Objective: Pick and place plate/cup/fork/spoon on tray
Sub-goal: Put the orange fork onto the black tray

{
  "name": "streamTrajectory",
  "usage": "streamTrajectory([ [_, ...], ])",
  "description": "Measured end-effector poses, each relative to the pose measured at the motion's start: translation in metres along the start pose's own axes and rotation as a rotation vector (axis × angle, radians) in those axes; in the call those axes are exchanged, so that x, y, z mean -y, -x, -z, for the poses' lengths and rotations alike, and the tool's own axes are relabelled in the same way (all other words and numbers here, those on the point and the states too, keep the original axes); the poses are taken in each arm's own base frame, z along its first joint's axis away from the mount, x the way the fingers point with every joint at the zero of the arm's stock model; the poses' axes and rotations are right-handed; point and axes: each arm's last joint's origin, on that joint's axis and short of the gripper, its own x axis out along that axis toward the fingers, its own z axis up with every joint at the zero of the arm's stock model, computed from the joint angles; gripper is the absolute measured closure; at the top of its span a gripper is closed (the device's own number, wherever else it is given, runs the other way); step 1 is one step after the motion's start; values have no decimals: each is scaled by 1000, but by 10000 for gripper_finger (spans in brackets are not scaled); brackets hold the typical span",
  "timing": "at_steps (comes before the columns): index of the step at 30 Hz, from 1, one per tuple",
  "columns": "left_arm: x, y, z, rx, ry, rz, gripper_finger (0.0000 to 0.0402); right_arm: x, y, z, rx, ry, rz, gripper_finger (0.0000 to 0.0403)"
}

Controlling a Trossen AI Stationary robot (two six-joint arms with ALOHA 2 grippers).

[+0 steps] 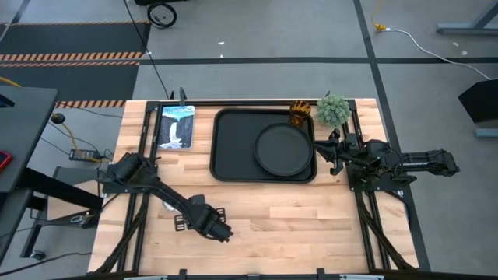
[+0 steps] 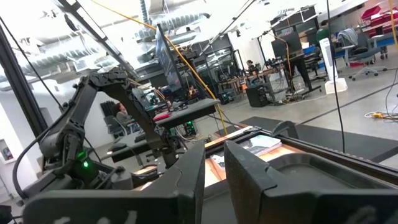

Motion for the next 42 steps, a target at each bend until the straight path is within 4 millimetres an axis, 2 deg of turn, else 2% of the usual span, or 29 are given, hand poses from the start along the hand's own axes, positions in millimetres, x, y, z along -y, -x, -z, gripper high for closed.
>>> streamTrajectory([
  [7,-1,-8,-3,-12,-4,11,231,0,0,0,0,0,0,334],
  [10,0,-8,-3,-15,-15,14,245,0,0,0,0,0,0,334],
  [14,0,-8,-2,-17,-40,20,285,0,0,0,0,0,0,334],
  [23,-1,-7,5,-8,-313,53,387,0,0,0,0,0,0,334],
  [31,-1,-6,5,15,-331,73,382,0,0,0,0,0,0,334],
  [42,0,18,-2,62,-243,233,382,0,0,0,0,0,0,334],
])
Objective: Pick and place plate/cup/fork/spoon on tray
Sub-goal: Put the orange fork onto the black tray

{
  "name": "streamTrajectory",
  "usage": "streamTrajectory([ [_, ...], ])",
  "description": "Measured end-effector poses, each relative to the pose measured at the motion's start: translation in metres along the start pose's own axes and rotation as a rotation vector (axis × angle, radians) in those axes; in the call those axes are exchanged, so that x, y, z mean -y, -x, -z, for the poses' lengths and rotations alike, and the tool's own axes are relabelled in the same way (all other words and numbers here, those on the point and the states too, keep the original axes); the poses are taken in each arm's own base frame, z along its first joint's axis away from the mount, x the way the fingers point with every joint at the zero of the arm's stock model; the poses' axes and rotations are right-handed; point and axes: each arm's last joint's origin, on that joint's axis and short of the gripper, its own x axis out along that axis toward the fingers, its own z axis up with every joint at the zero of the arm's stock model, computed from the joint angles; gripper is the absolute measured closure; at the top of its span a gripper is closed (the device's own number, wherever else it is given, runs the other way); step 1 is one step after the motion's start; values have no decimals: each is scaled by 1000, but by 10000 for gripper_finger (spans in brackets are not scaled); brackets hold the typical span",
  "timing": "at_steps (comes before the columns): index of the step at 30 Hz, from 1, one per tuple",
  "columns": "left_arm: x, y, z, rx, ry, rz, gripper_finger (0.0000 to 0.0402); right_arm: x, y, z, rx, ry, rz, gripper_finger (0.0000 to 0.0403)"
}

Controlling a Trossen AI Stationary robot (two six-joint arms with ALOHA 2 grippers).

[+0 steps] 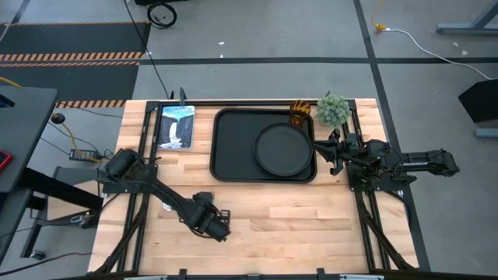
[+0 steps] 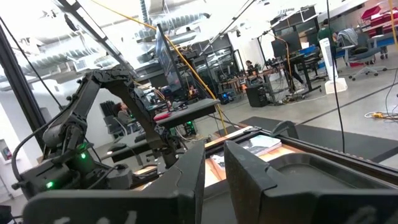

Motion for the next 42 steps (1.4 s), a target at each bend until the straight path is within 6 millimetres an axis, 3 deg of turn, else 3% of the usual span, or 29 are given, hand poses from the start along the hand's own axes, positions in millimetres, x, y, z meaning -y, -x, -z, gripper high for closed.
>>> streamTrajectory([
  [6,14,10,-19,88,51,147,380,0,0,0,0,0,0,334],
  [12,35,2,-62,140,79,175,381,0,0,0,0,0,0,334],
  [21,69,-10,-175,218,16,295,380,0,0,0,0,0,0,334],
  [25,66,-15,-229,249,10,295,380,0,0,0,0,0,0,334],
  [29,59,-25,-269,199,7,299,380,0,0,0,0,0,0,334],
  [33,53,-37,-281,115,-7,278,380,0,0,0,2,-1,-1,334],
  [42,53,-41,-275,76,-48,258,381,0,0,-1,10,-2,-3,334],
])
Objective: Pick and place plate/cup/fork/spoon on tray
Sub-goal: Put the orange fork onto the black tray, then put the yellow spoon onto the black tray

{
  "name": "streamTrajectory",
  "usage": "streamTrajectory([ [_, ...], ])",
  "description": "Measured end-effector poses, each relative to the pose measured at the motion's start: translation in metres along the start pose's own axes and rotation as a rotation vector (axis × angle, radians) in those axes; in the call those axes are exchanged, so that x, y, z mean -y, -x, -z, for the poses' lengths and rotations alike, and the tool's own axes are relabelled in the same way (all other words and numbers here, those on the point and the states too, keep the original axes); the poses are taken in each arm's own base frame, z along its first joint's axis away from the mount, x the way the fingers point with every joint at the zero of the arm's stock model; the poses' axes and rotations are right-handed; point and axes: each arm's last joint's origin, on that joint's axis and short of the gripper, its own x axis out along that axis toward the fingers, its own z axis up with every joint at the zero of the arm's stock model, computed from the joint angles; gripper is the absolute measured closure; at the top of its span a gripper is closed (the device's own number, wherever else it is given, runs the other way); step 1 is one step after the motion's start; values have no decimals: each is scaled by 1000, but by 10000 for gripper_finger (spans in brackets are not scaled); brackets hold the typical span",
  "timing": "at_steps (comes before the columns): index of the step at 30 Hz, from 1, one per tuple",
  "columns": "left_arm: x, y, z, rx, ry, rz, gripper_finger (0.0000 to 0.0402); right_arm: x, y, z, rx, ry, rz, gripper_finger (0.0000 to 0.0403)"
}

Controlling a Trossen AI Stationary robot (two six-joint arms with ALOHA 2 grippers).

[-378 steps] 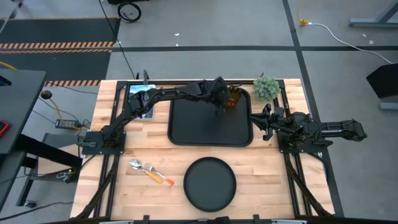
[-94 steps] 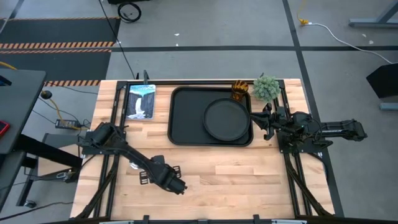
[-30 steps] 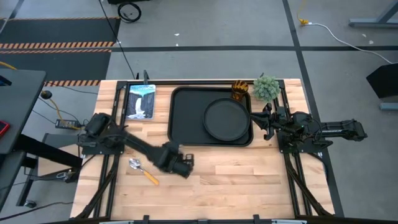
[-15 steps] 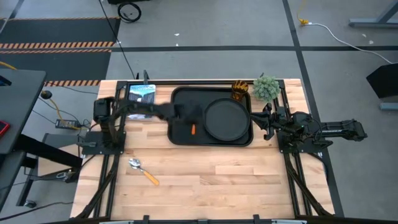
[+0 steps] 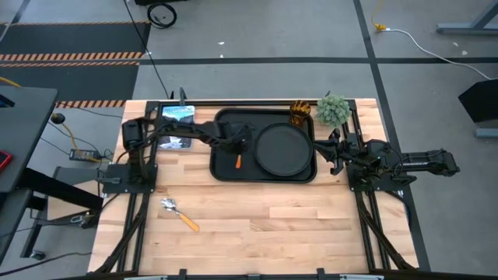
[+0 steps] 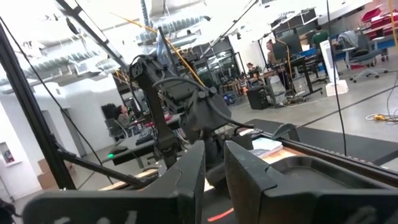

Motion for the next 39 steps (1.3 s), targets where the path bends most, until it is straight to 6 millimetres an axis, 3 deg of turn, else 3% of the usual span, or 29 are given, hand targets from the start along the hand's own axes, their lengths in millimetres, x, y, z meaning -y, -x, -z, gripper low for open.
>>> streamTrajectory([
  [5,0,0,3,7,-9,-14,372,0,0,0,1,0,0,334],
  [14,-2,1,4,14,-24,-39,306,0,0,0,1,0,0,334],
  [20,2,15,17,-74,-14,-12,304,0,0,0,1,0,0,334],
  [24,10,28,42,-195,27,20,317,0,0,0,1,0,0,334],
  [30,23,40,107,-420,46,36,331,0,0,0,1,0,0,334],
  [34,17,50,150,-448,89,-97,339,0,0,0,1,0,0,334],
  [39,-7,66,195,-421,171,-372,342,0,0,0,1,0,0,334],
])
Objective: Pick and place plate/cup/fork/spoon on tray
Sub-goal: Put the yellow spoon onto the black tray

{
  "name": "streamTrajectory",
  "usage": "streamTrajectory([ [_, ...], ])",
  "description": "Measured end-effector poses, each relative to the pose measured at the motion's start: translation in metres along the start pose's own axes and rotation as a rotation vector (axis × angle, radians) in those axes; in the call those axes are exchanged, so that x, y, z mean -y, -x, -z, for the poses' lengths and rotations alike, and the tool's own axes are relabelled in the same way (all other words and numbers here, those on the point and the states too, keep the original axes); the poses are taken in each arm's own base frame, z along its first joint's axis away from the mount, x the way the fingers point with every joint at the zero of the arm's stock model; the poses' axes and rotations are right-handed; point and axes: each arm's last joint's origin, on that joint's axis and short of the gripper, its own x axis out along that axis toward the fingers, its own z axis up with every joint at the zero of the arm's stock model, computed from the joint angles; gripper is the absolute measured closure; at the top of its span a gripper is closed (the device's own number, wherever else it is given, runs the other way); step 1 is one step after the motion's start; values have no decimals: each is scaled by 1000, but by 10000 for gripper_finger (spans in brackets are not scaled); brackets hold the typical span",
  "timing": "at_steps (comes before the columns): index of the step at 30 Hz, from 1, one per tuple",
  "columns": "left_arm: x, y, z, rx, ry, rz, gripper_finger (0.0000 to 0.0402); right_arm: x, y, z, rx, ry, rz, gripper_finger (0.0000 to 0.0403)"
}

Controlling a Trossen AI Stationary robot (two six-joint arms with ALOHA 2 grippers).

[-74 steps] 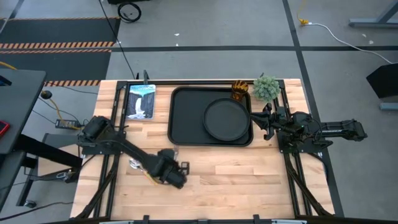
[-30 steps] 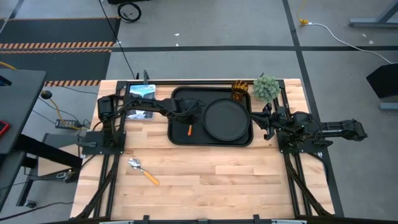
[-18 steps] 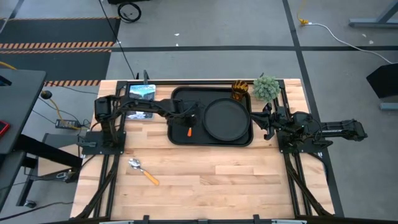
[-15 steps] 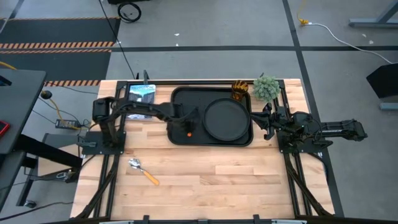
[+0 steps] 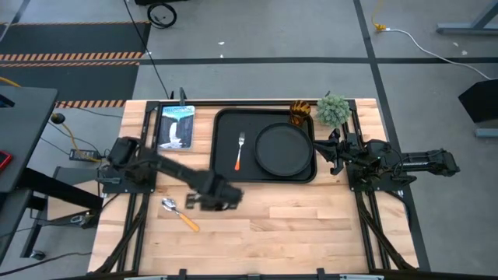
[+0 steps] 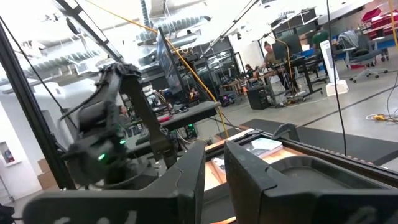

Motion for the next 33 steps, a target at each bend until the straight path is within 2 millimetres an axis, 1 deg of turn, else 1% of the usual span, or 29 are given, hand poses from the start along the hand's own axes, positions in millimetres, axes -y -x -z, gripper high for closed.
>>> streamTrajectory([
  [2,-12,-3,13,27,54,-80,341,0,0,0,0,0,0,334],
  [5,-28,-4,32,58,89,-141,341,0,0,0,0,0,0,334],
  [10,-48,-3,56,141,164,-135,351,0,0,0,0,0,0,334],
  [13,-57,-5,66,171,154,-144,361,0,0,0,2,-1,0,334],
  [17,-61,-4,65,202,154,-165,378,0,0,0,4,-1,-1,334],
  [21,-69,-1,60,261,167,-240,394,0,0,0,3,-1,-1,334],
  [26,-73,0,59,321,151,-252,397,0,0,0,3,-1,-1,334],
  [33,-77,0,62,351,131,-255,397,0,0,0,3,-1,-1,334],
])
